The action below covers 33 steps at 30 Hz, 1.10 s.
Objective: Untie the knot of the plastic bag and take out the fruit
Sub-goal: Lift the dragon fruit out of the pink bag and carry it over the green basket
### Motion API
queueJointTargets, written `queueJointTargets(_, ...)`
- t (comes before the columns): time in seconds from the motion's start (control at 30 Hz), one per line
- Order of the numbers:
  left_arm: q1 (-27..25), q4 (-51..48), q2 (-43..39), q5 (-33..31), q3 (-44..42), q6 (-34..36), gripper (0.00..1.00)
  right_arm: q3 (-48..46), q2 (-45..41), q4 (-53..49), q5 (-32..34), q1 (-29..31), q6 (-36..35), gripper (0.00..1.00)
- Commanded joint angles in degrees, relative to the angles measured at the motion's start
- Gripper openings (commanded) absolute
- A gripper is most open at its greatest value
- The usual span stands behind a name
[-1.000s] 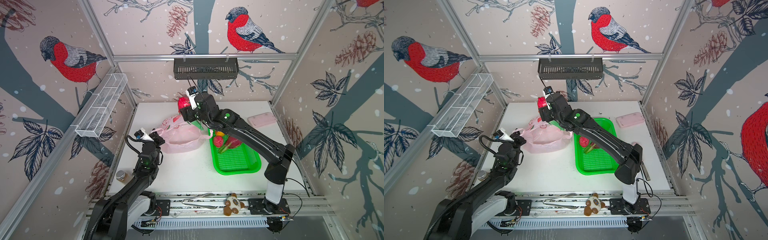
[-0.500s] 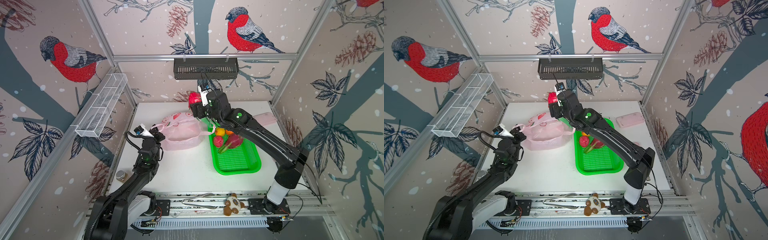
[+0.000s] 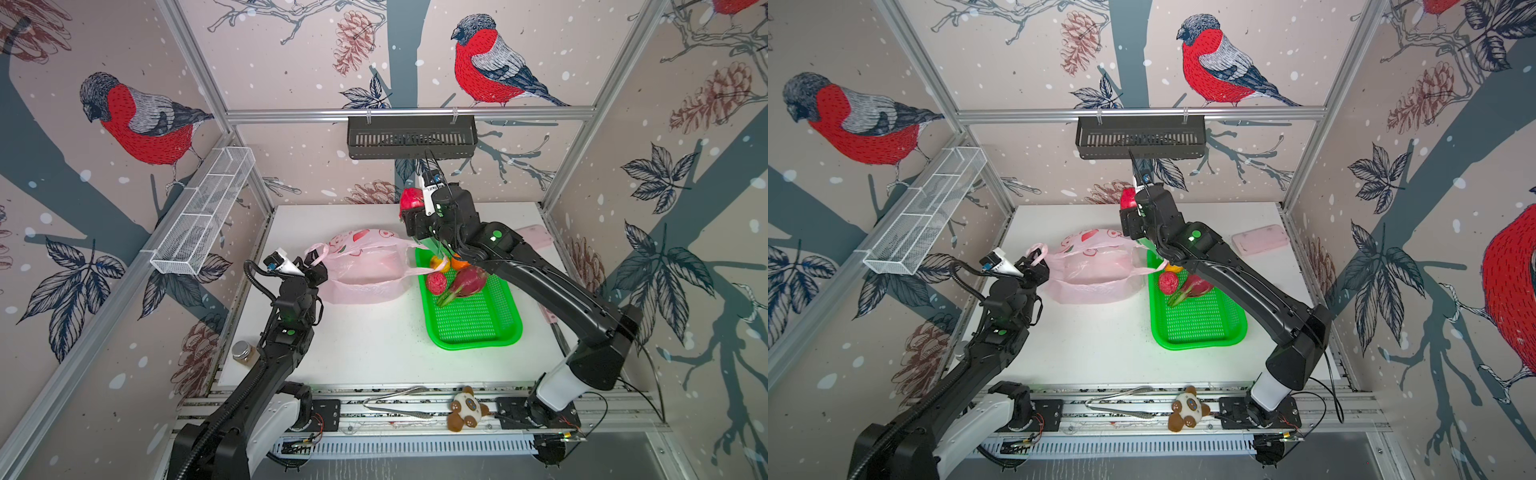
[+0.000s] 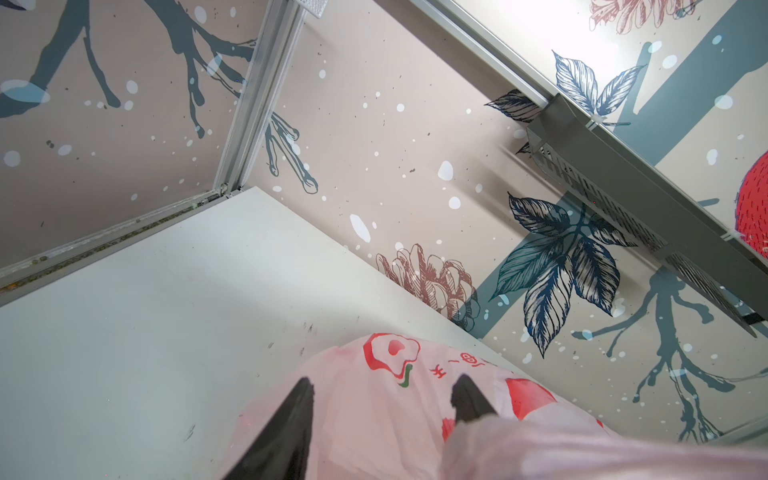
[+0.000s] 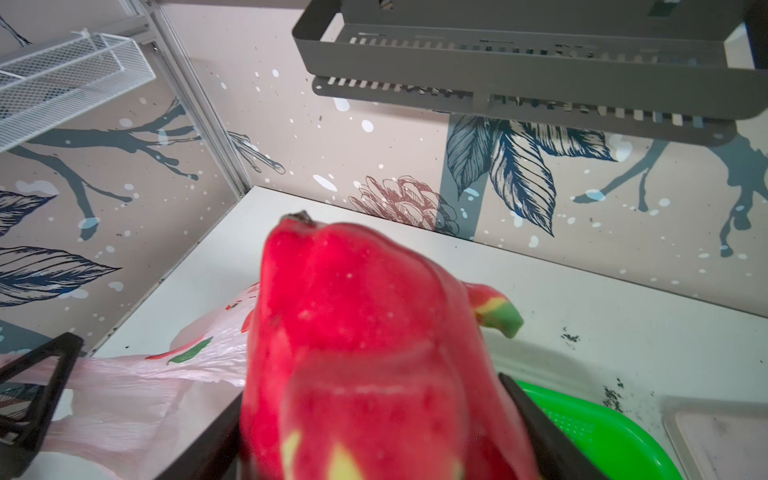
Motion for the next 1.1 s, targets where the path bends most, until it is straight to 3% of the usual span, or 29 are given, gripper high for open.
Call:
queueJointTargets(0.0,0.1,-3.3,-1.6,1.6,0.9,0.4,0.58,-1.4,-1.6,4.5,1.2,-0.4,1.3,0.17)
queueJointTargets(0.3,0.2,-11.0,-7.0,5.0,1.8,1.2,0.64,-3.4,-3.7,4.9,1.0,-1.0,2.0,0.17)
queueJointTargets(0.53,0.7,-12.7,-9.8,5.8,1.0,1.7,0.61,-2.2,-2.5,6.3,-1.5,-1.0,2.1,0.17)
queueJointTargets(0.7,0.9,-11.1,-9.4,6.0,-0.1,1.6,0.36,0.2,-0.8,7.7,-3.3,-0.6,2.0,0.17)
queueJointTargets(0.83,1.0,-9.9,-8.3,6.3,-0.4,1.4,0.22,3.4,1.1,8.6,-4.5,-0.5,1.9,0.17)
queueJointTargets(1.07,1.0,-6.2,-6.1,6.3,-1.5,0.4,0.06,11.4,4.9,8.5,-5.5,0.0,0.8,0.17)
